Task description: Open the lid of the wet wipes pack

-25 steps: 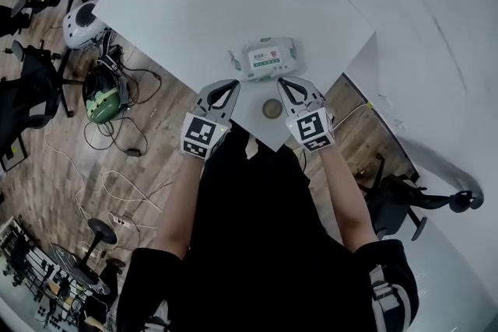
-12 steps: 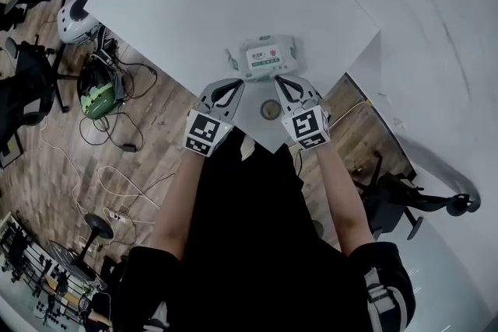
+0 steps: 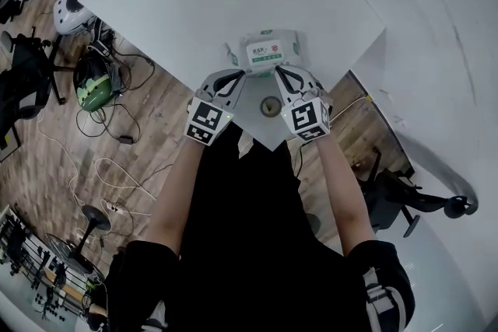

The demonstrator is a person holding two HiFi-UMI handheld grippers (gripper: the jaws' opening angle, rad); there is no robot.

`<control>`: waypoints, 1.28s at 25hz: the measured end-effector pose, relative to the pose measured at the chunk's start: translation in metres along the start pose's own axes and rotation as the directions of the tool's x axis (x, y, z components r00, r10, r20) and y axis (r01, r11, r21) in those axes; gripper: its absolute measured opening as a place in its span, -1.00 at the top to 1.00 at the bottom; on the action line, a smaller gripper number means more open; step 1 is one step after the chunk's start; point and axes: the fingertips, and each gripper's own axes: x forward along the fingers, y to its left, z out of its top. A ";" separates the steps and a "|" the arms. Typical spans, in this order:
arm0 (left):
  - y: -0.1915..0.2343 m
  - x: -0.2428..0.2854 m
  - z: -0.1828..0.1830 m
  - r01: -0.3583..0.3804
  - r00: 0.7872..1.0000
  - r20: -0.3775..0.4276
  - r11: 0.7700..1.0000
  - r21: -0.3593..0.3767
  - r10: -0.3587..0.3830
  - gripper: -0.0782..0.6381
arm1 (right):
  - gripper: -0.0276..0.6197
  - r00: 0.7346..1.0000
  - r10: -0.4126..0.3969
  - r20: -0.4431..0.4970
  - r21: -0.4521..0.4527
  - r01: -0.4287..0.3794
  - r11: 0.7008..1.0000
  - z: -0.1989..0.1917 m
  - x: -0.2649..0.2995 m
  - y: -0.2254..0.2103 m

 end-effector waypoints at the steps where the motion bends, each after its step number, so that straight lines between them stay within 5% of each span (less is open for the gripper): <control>1: 0.002 0.001 -0.001 0.000 1.000 -0.003 1.000 -0.001 0.000 0.72 | 0.86 1.000 0.000 -0.002 -0.004 0.000 1.000 -0.001 0.002 0.000; 32: 0.019 0.034 -0.033 0.024 0.996 -0.081 0.999 -0.027 -0.026 0.72 | 0.57 0.994 -0.028 -0.103 -0.258 0.000 0.966 -0.020 0.036 0.003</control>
